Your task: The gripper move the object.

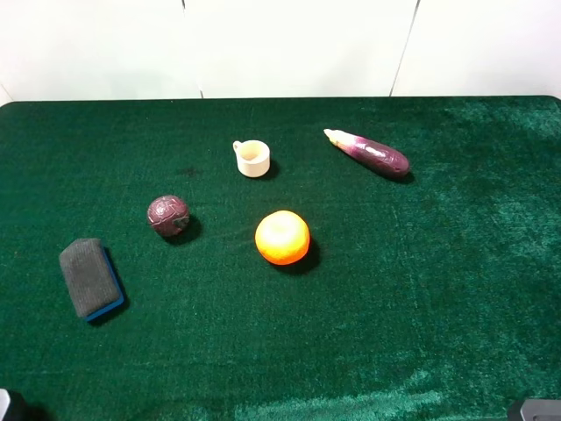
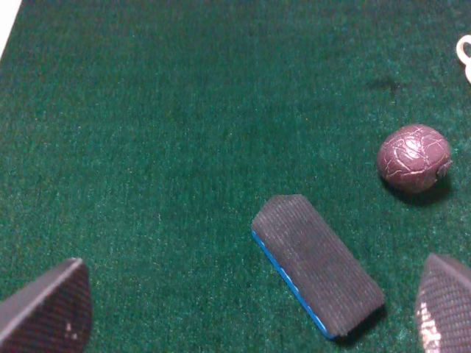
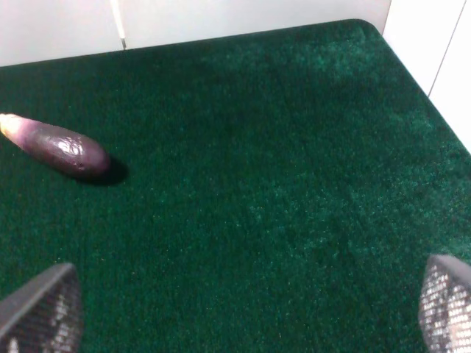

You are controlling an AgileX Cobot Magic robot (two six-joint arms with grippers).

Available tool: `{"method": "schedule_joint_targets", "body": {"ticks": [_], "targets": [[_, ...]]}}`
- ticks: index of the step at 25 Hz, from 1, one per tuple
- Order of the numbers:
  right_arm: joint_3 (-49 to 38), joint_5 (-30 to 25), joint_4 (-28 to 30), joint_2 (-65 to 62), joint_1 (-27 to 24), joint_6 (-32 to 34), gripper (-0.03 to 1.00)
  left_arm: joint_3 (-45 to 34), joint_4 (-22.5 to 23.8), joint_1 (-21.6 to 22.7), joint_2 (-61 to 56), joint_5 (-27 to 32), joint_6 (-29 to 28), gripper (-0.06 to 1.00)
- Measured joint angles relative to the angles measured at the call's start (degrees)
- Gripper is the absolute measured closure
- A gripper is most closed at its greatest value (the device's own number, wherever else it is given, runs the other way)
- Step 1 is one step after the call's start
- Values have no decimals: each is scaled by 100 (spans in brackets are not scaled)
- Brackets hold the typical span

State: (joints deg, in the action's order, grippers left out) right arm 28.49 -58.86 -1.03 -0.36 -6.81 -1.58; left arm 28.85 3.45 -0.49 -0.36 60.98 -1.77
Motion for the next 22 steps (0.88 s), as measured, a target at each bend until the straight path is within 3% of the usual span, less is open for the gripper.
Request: {"method": "schedule_joint_targets", "body": {"ticks": [9,15,22], "targets": [[0,0,0,0,0,0,27,104,5,0,143,110,0,6],[0,0,0,0,0,0,27,564,5,0,1110,524,0,6],[0,0,0,0,0,0,27,1300,5,0,2398,571,-68,6]]}}
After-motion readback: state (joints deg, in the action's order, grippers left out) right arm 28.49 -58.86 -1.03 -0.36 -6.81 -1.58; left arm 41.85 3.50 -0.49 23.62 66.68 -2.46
